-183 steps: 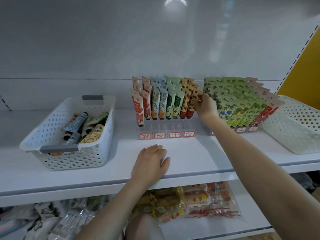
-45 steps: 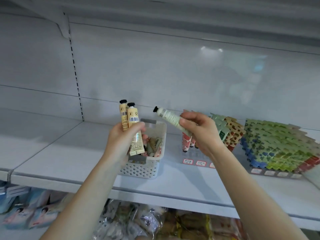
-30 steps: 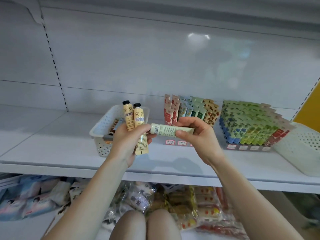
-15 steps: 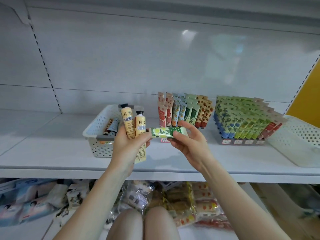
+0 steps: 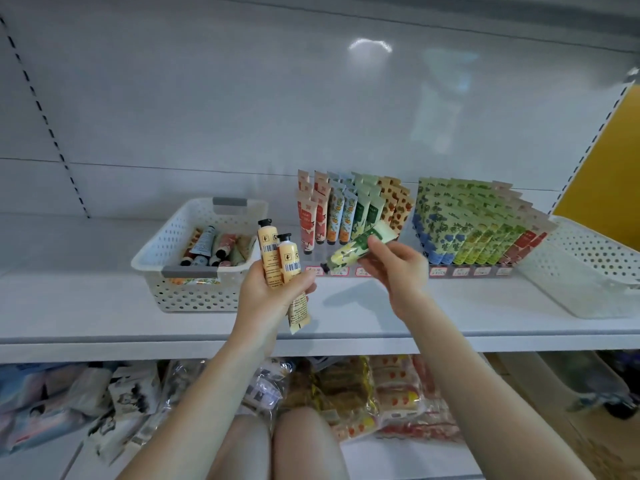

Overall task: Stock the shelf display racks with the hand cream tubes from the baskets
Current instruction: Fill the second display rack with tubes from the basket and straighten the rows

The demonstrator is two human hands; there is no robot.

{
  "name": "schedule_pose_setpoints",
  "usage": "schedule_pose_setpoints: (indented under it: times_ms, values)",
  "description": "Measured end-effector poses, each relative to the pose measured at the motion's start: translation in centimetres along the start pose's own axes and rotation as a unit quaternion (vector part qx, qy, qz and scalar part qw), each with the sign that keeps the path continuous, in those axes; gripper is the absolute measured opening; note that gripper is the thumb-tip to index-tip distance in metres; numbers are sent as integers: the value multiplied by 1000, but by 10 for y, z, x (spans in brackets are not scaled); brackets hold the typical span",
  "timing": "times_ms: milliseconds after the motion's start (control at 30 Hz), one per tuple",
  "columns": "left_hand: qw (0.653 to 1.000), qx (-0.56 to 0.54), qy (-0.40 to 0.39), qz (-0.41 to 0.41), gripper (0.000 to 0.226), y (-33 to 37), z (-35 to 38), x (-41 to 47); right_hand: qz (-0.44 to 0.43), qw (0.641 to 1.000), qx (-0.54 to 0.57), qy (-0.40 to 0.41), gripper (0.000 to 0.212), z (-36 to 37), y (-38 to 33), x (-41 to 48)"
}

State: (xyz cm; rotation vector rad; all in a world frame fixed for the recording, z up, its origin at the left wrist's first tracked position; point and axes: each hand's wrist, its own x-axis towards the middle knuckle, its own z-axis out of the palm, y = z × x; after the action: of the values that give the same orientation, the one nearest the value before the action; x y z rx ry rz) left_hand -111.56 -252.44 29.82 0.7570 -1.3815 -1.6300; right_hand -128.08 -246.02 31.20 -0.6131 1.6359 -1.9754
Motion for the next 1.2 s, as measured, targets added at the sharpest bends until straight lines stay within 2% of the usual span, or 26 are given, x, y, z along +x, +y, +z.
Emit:
schedule_pose_setpoints:
  times_ms: [100, 200, 400, 600, 800, 933, 1200]
  values:
    - [1000, -12, -9, -6, 21, -2, 3, 3, -101, 982, -139, 75, 23, -12, -9, 28]
    - [999, -30, -18, -28, 22, -3, 7, 6, -160, 956, -222, 108, 24, -17, -17, 53]
    - [997, -57, -34, -42, 20, -8, 10, 19, -202, 911, -349, 86, 32, -9, -20, 84]
    - [998, -53, -38, -27, 19, -13, 8, 28, -206, 894, -394, 50, 23, 1, -4, 96]
    - [997, -58, -35, -24, 20, -19, 5, 33, -192, 889, -414, 17, 44, 4, 6, 106]
    - [998, -53, -37, -27, 22, -22, 5, 36, -195, 891, -410, 13, 46, 6, 6, 109]
    - [997, -55, -40, -31, 22, -24, 7, 37, -199, 869, -452, 2, 46, 11, 5, 116]
